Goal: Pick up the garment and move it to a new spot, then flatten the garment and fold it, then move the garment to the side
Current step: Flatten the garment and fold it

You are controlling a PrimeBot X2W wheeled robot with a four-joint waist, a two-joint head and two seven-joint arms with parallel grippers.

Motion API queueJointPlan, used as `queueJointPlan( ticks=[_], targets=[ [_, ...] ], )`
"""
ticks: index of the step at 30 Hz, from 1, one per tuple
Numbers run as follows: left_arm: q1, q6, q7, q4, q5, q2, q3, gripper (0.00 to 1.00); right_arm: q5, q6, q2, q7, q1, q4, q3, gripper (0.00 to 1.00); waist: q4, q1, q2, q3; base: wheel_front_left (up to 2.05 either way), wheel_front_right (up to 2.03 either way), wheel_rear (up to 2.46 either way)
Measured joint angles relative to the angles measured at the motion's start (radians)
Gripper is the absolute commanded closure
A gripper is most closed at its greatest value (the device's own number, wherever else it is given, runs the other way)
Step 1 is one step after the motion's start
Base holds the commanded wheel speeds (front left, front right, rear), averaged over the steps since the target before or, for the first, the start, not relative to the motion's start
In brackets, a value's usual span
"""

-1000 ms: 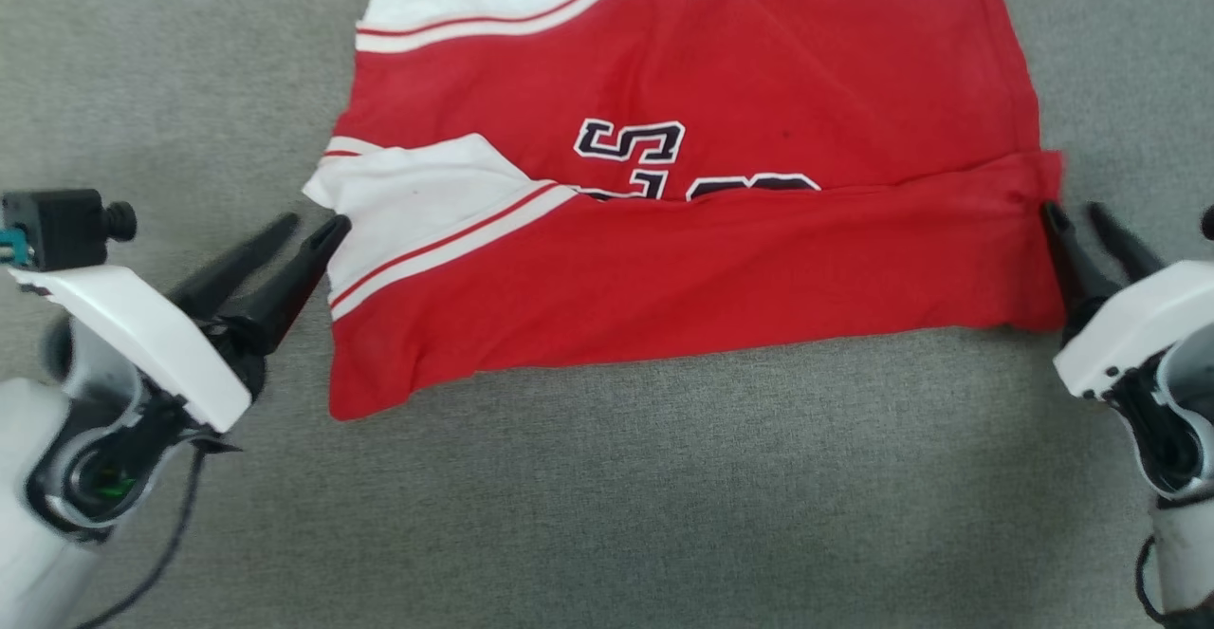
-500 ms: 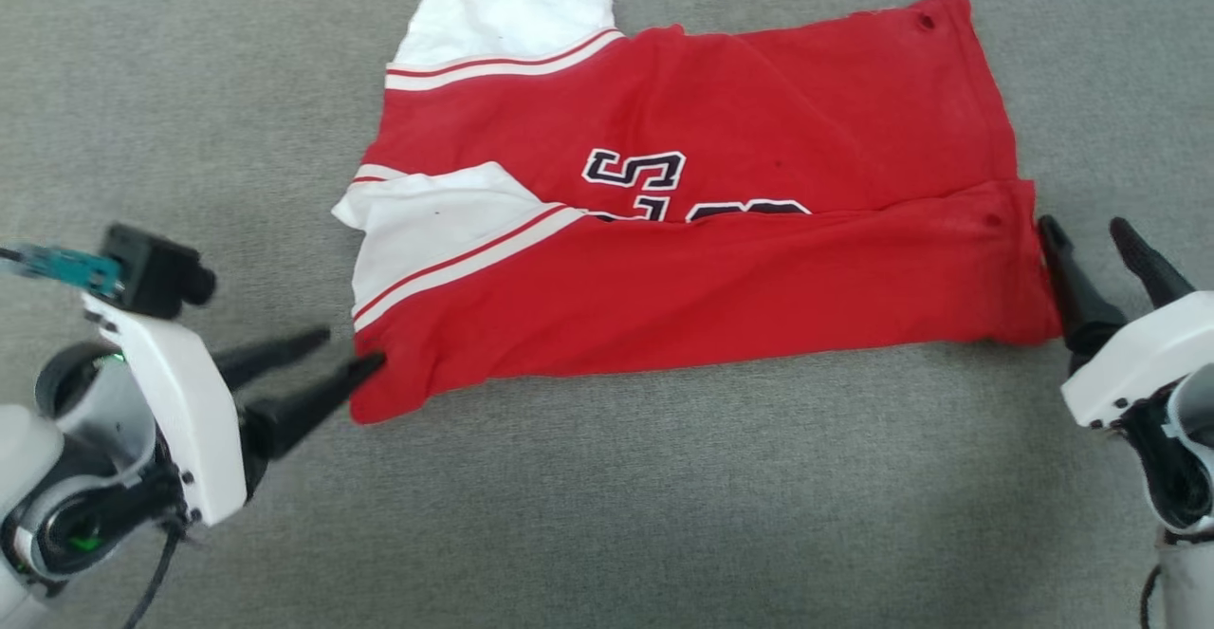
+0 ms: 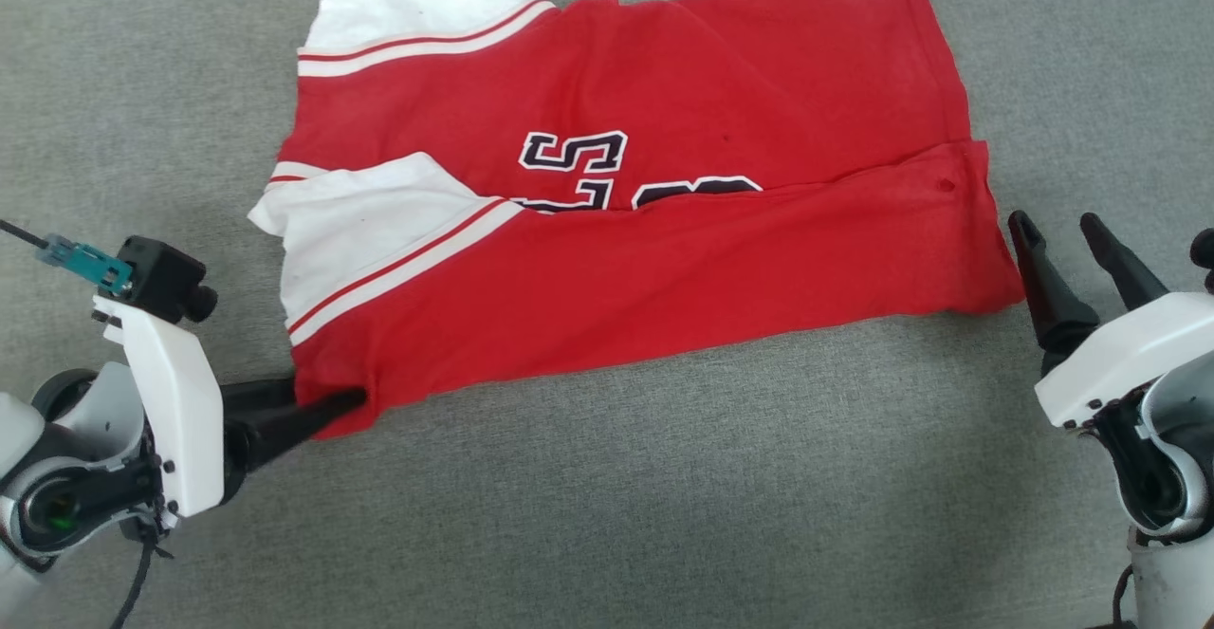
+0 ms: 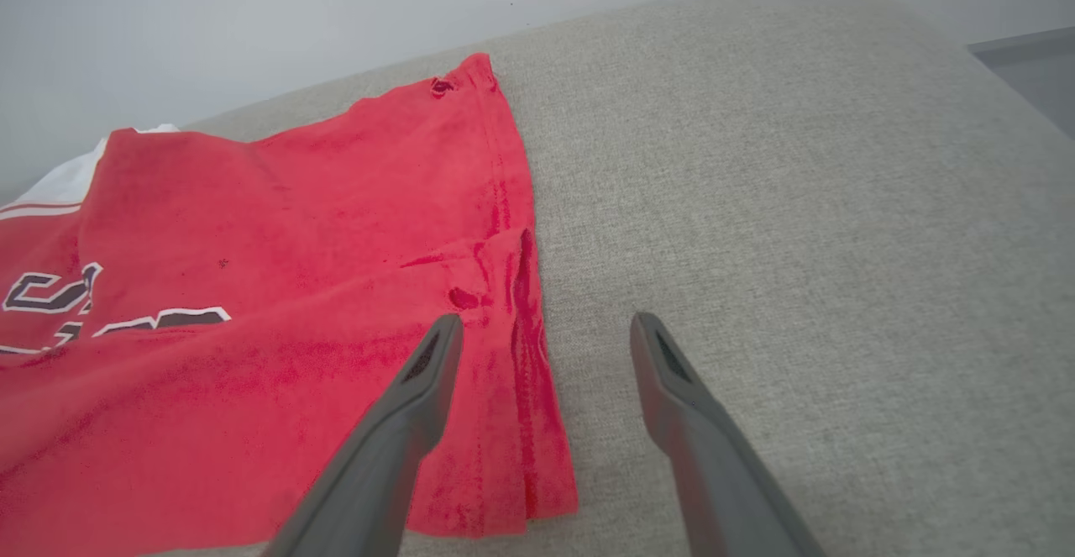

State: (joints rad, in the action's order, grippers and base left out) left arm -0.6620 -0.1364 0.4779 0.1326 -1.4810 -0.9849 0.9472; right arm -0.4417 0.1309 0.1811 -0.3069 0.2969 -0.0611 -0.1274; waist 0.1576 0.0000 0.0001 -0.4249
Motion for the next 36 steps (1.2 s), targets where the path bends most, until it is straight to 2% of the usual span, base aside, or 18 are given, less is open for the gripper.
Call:
queueJointPlan(
  ticks=[1, 5, 12, 17, 18, 20, 28, 36],
  targets=[
    [-0.004, 0.000, 0.001, 0.004, -0.007, -0.003, 0.001, 1.00, 0.002, 0.000, 0.005, -0.004, 0.000, 0.000, 0.012, 0.00, 0.006, 0.0000, 0.0000, -0.005, 0.00, 0.00, 0.00],
    [-0.006, 0.003, -0.018, -0.002, -0.008, 0.004, 0.004, 1.00, 0.003, 0.000, 0.066, -0.074, -0.003, 0.007, 0.076, 0.00, 0.006, 0.0000, -0.0001, -0.008, 0.00, 0.00, 0.00],
    [-0.013, 0.004, -0.051, -0.030, 0.001, 0.014, 0.013, 1.00, -0.033, 0.000, 0.191, -0.287, 0.001, 0.005, 0.174, 0.00, -0.018, 0.0001, 0.0000, -0.012, 0.00, 0.00, 0.00],
    [-0.028, 0.004, -0.075, -0.043, 0.003, 0.039, 0.024, 1.00, -0.076, 0.000, 0.216, -0.356, 0.051, -0.030, 0.181, 0.00, -0.046, 0.0000, -0.0001, -0.024, 0.00, 0.00, 0.00],
    [-0.028, 0.004, -0.083, -0.043, 0.003, 0.043, 0.026, 1.00, -0.076, 0.000, 0.218, -0.359, 0.060, -0.039, 0.180, 0.03, -0.051, 0.0000, 0.0000, -0.025, 0.00, 0.00, 0.00],
    [-0.028, 0.004, -0.093, -0.041, 0.004, 0.051, 0.031, 1.00, -0.082, 0.000, 0.215, -0.359, 0.070, -0.057, 0.174, 1.00, -0.062, 0.0000, -0.0001, -0.025, 0.00, 0.00, 0.00],
    [0.000, 0.004, -0.161, -0.068, 0.001, 0.058, 0.055, 1.00, -0.102, 0.000, 0.227, -0.357, 0.039, -0.068, 0.156, 1.00, -0.087, 0.0000, -0.0001, 0.007, 0.00, 0.00, 0.00],
    [0.102, 0.005, -0.264, -0.178, 0.004, -0.026, 0.089, 1.00, -0.128, 0.000, 0.256, -0.390, -0.117, 0.034, 0.097, 1.00, -0.099, 0.0000, -0.0001, 0.047, 0.00, 0.00, 0.00]
  ],
)
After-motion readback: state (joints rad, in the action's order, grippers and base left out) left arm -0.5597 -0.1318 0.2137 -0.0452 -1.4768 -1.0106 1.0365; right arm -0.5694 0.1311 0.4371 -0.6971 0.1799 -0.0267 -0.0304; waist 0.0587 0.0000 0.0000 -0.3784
